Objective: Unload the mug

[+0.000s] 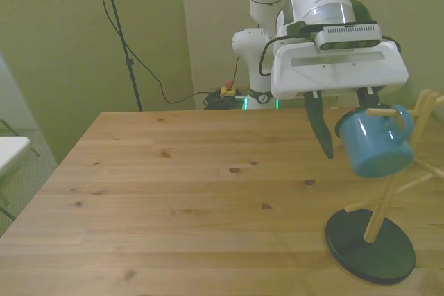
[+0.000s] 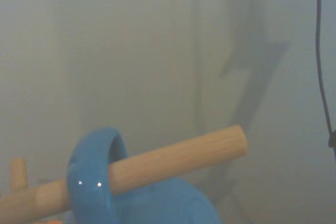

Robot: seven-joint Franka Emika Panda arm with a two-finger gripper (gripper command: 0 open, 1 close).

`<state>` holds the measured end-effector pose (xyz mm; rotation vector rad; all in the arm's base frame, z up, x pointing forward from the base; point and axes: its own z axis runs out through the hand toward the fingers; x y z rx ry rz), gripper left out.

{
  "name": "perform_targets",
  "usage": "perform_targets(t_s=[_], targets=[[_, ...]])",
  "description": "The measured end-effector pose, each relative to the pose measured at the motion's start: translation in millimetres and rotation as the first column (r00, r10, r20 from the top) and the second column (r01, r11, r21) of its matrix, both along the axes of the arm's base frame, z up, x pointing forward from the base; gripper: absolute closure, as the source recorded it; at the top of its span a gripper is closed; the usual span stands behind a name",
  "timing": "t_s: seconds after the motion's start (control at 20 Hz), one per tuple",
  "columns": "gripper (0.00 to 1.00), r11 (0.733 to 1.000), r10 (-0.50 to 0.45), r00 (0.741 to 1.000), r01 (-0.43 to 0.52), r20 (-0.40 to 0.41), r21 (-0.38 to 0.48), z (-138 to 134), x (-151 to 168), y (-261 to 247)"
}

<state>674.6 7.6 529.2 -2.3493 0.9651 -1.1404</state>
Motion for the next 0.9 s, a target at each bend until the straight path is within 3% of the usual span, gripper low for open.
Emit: perform_targets(t_s=[0.9], targets=[[1.0,1.0,0.012,1.0,-0.012,0.012,0.019,8.4,-4.5,-5.6]])
